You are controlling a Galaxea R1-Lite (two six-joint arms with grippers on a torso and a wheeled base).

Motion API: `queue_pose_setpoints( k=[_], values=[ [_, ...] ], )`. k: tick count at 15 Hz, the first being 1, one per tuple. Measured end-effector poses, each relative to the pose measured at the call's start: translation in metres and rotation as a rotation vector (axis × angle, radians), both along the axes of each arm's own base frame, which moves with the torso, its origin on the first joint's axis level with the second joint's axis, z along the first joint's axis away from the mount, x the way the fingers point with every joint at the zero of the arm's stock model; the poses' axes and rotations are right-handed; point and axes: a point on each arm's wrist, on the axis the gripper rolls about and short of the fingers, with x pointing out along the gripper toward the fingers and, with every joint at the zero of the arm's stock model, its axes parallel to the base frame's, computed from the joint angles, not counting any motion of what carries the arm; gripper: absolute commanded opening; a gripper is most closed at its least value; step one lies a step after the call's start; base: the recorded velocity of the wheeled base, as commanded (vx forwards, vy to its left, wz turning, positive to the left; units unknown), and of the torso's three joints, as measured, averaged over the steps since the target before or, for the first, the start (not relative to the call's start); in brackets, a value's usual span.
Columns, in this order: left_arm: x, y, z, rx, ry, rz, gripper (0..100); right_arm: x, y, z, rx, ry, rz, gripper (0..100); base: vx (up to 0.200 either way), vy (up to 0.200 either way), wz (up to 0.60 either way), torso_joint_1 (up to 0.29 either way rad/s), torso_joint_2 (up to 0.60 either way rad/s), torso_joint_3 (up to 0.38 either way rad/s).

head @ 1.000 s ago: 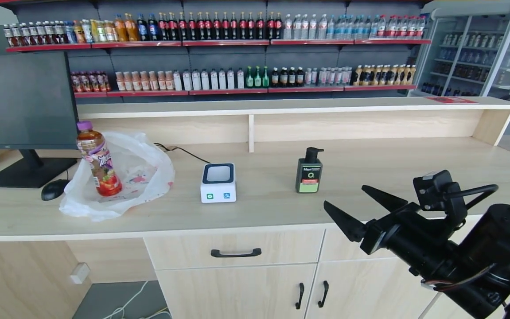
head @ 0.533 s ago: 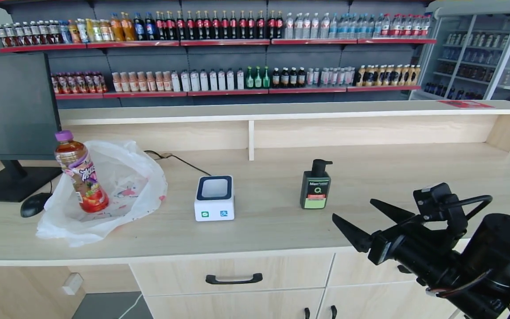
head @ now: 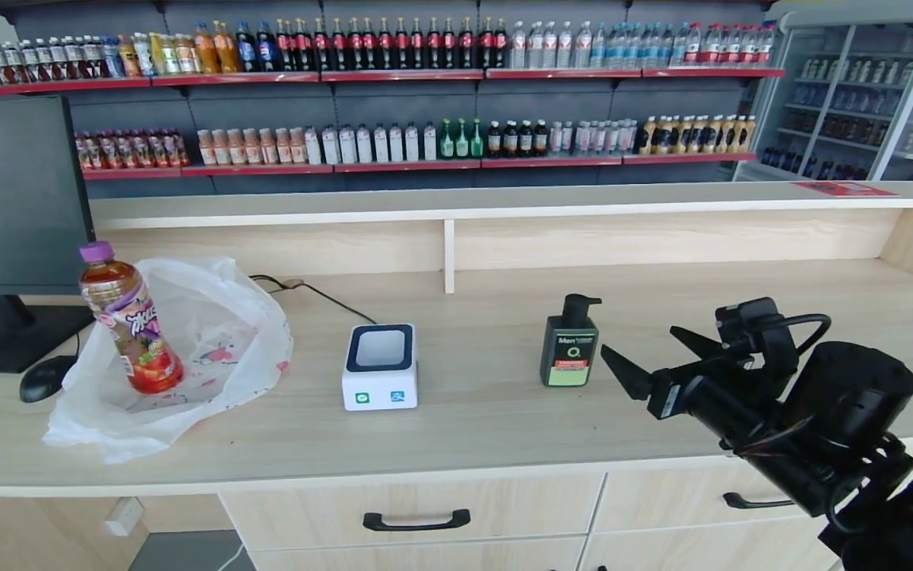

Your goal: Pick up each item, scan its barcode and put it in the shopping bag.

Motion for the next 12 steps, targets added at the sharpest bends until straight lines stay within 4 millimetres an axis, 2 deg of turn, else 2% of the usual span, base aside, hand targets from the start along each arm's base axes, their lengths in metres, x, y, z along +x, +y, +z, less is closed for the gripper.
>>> queue_pose_setpoints(
  k=[4, 12],
  values=[
    [0.0, 0.0, 0.0, -0.001, 0.0, 0.0, 100, 0.021, 0.002, -0.007, -0.029, -0.014, -0.018, 100, 0.0, 0.0, 0.0, 0.0, 0.0, 0.0],
    [0.0, 0.0, 0.0, -0.001, 0.0, 0.0, 100, 0.041, 0.005, -0.016, -0.049, -0.023, -0.03, 100, 0.0, 0.0, 0.0, 0.0, 0.0, 0.0]
  ],
)
